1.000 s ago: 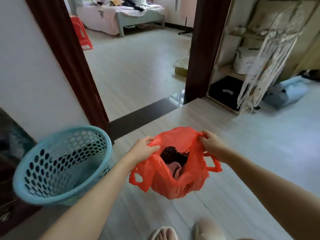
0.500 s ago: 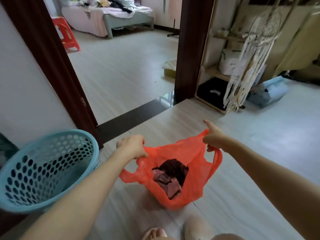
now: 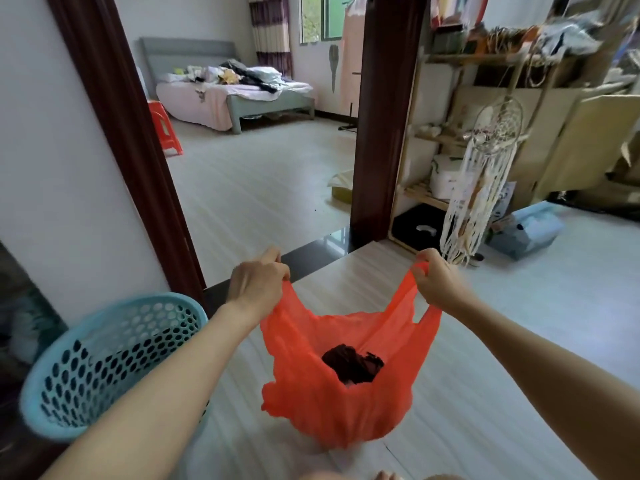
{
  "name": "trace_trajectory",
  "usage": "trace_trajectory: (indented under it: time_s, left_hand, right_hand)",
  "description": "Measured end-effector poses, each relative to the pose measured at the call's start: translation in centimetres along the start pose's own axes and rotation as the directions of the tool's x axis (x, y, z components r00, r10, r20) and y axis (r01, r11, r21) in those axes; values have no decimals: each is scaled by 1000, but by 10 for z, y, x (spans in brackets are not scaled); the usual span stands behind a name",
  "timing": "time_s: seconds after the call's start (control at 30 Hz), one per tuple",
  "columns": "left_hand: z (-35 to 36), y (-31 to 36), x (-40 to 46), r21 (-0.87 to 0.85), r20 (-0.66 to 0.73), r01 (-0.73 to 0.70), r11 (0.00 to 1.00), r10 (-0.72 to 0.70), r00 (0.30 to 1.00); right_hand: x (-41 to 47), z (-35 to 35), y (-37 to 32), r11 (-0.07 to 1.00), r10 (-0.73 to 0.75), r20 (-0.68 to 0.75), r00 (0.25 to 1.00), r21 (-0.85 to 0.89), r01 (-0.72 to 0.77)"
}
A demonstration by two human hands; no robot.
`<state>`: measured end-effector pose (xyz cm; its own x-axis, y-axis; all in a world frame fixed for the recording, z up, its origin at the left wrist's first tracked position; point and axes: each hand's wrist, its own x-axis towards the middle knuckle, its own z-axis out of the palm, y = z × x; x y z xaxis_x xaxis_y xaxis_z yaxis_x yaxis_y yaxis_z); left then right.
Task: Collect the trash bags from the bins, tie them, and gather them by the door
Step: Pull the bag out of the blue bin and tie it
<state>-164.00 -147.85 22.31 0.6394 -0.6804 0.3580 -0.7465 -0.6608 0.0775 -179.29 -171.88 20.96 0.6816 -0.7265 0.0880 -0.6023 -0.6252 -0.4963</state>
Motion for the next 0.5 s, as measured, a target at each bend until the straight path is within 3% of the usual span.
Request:
trace_trajectory:
  time_s: [0.07, 0.23, 0.3, 0.33, 0.4, 0.43, 0.47, 0.5]
  left_hand:
    - [5, -7, -5, 61, -61, 2, 998, 2, 998]
    - [17, -7, -8, 187, 157, 52, 981, -82, 984]
    - [24, -9, -7, 10, 176, 108, 994, -108, 979]
    - [30, -10, -7, -185, 191, 177, 967, -141, 971]
    - [36, -7, -13, -610, 239, 304, 732, -196, 951]
    - [37, -5, -19, -729, 267, 331, 600, -196, 944]
    - [39, -4, -27, -769, 285, 338, 543, -182, 941]
    - [43, -3, -35, -762, 303, 340, 551, -161, 939]
  right_hand:
    - [-3, 2, 2, 994, 8, 55, 998, 105, -14]
    - [-5, 16, 22, 991, -47, 4, 999, 124, 46]
    - [-8, 23, 28, 965, -39, -27, 999, 258, 44]
    - [-10, 26, 30, 942, -29, -28, 999, 334, 37]
    - [-18, 29, 35, 883, -32, 5, 999, 469, 26]
    - [-23, 30, 38, 855, -41, 28, 999, 518, 21]
    - [-29, 33, 42, 833, -50, 55, 997, 554, 12]
    - [-36, 36, 45, 814, -61, 84, 995, 581, 1]
